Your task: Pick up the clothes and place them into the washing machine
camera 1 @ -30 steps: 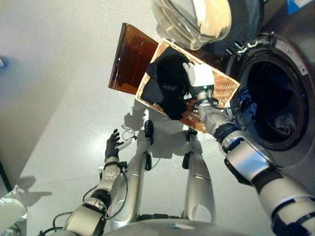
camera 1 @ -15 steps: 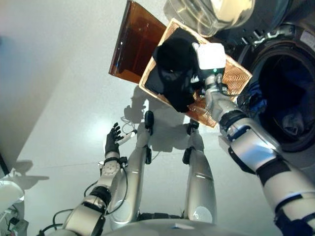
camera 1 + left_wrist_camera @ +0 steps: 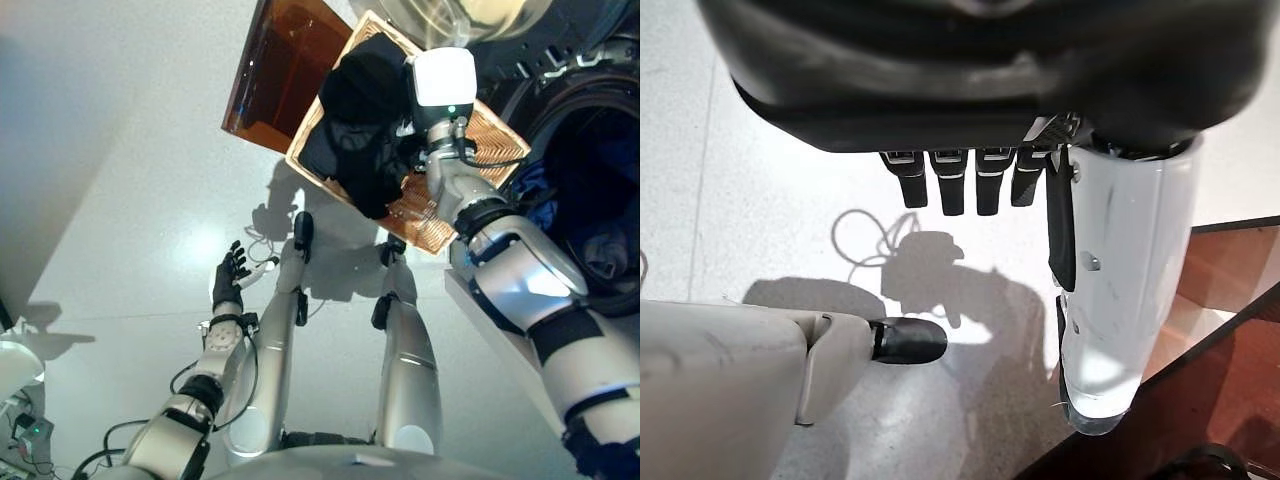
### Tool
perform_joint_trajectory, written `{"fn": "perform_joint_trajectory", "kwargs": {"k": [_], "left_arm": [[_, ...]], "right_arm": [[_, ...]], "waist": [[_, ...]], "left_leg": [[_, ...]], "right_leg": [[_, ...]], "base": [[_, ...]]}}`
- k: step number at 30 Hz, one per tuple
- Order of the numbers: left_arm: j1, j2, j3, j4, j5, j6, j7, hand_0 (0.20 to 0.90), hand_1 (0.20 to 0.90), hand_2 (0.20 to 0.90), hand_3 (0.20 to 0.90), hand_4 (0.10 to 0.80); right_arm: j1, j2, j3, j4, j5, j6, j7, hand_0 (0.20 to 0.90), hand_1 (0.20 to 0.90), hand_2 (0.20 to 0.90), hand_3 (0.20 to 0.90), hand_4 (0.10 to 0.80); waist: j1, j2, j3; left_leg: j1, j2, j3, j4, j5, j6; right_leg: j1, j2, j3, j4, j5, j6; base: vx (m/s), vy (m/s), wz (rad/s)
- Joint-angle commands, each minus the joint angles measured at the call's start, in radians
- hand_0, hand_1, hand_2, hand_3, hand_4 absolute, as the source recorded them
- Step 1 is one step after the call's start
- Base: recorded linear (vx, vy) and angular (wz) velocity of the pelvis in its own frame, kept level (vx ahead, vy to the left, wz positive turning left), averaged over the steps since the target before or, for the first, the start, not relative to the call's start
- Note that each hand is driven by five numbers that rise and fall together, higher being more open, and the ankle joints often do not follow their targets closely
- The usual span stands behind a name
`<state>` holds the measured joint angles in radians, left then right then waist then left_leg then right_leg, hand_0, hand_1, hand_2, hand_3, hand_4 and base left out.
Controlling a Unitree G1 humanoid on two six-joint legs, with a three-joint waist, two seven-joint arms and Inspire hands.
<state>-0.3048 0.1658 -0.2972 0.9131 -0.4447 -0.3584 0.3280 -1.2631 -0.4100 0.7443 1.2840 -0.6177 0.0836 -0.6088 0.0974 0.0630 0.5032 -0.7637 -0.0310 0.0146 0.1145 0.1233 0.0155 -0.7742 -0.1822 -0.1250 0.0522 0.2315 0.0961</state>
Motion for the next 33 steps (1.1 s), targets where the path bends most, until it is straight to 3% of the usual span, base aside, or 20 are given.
{"fn": "perform_joint_trajectory", "kwargs": {"k": [1,19,33], "left_arm": [[0.025,0.039,-0.01,-0.052,-0.032,-0.045,0.031,0.9,0.9,0.9,0.9,0.8],[0.028,0.035,0.0,-0.027,-0.025,-0.049,0.043,0.9,0.9,0.9,0.9,0.8],[0.046,0.023,0.046,0.064,0.002,-0.034,0.053,0.9,0.9,0.9,0.9,0.8]], "right_arm": [[-0.179,-0.044,0.029,0.018,0.036,-0.009,0.004,0.2,0.2,0.2,0.2,0.3],[-0.162,-0.036,0.001,0.0,0.012,0.012,-0.043,0.2,0.2,0.2,0.2,0.3],[-0.033,-0.034,-0.176,-0.18,0.194,-0.072,-0.109,0.2,0.2,0.2,0.2,0.3]], "waist": [[0.044,0.05,0.017],[0.042,0.048,0.017],[0.008,0.023,0.008]], "left_leg": [[0.0,-0.03,-0.005,-0.054,0.039,-0.068],[0.024,-0.029,0.005,-0.05,0.031,-0.064],[0.135,-0.024,0.034,-0.038,0.0,-0.055]], "right_leg": [[0.004,0.0,0.023,0.113,-0.084,0.005],[0.021,0.006,0.031,0.119,-0.086,0.005],[0.128,0.006,0.04,0.12,-0.091,0.008]], "base": [[0.0,0.0,0.0],[0.0,0.0,0.0],[0.012,0.003,-0.04]]}}
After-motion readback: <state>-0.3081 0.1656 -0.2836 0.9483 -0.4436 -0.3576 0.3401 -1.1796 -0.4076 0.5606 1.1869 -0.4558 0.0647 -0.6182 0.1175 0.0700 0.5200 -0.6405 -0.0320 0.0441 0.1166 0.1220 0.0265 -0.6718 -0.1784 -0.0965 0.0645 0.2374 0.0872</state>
